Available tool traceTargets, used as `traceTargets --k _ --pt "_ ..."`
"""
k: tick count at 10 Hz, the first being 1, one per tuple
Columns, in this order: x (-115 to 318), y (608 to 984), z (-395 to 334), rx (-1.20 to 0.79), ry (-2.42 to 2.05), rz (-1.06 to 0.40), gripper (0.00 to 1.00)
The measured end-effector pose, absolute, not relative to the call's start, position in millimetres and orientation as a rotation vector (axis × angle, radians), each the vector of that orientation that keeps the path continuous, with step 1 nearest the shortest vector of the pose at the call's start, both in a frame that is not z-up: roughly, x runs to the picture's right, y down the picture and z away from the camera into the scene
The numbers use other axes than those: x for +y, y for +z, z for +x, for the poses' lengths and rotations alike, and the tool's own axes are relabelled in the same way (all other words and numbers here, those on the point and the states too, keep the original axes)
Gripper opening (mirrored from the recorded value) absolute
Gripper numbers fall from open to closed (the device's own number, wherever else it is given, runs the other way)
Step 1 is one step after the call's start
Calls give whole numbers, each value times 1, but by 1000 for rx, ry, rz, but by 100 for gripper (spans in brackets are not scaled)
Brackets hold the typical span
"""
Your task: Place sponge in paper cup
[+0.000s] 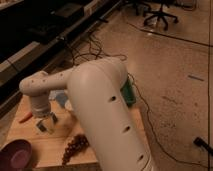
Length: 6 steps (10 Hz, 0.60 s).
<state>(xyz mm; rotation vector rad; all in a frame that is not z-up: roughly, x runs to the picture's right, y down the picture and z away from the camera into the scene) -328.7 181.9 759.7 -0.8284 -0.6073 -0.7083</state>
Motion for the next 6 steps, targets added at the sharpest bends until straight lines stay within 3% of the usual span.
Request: traceTargets --k 6 --pt "203 772 -336 -726 -737 -863 78"
